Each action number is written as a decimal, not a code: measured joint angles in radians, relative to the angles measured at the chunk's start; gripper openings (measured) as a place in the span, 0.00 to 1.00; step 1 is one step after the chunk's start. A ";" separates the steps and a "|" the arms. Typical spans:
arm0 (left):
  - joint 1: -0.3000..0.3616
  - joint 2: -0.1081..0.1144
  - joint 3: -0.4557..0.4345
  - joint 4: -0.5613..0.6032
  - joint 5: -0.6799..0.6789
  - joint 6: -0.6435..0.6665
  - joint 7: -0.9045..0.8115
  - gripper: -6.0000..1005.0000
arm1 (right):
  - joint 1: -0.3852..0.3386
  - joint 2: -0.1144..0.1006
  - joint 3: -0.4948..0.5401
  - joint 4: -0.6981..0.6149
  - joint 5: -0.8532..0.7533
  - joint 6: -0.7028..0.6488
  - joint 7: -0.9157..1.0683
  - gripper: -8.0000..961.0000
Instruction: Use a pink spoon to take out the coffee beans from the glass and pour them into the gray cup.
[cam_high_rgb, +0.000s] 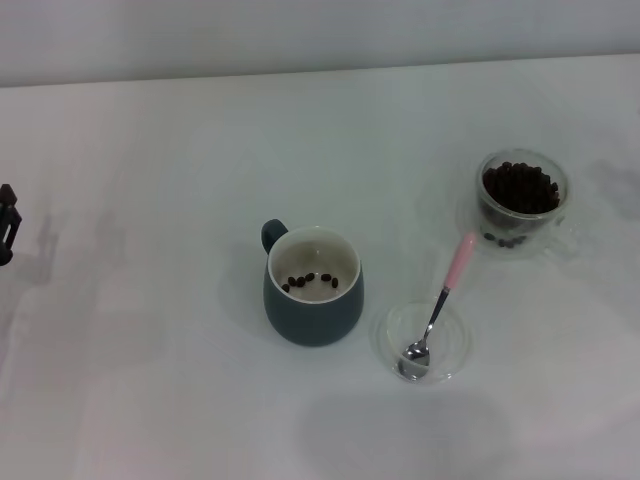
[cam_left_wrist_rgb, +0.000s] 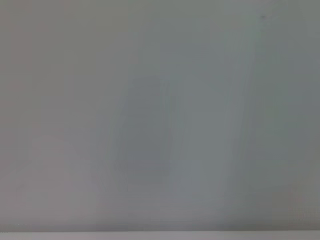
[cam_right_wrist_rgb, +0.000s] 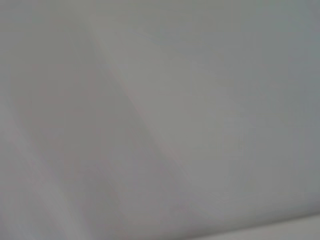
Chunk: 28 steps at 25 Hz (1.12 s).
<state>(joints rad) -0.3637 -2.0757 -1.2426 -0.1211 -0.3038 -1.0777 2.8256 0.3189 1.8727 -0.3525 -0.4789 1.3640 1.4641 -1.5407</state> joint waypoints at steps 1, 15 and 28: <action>0.000 0.000 0.000 0.000 0.000 0.000 0.000 0.54 | -0.004 0.007 0.030 0.000 0.000 -0.018 -0.045 0.24; 0.009 0.009 -0.001 0.006 -0.079 -0.043 0.001 0.54 | 0.005 0.125 0.312 0.169 0.111 -0.216 -0.787 0.24; 0.003 0.011 -0.002 0.060 -0.180 -0.131 0.002 0.54 | 0.021 0.130 0.316 0.319 0.277 -0.280 -1.066 0.37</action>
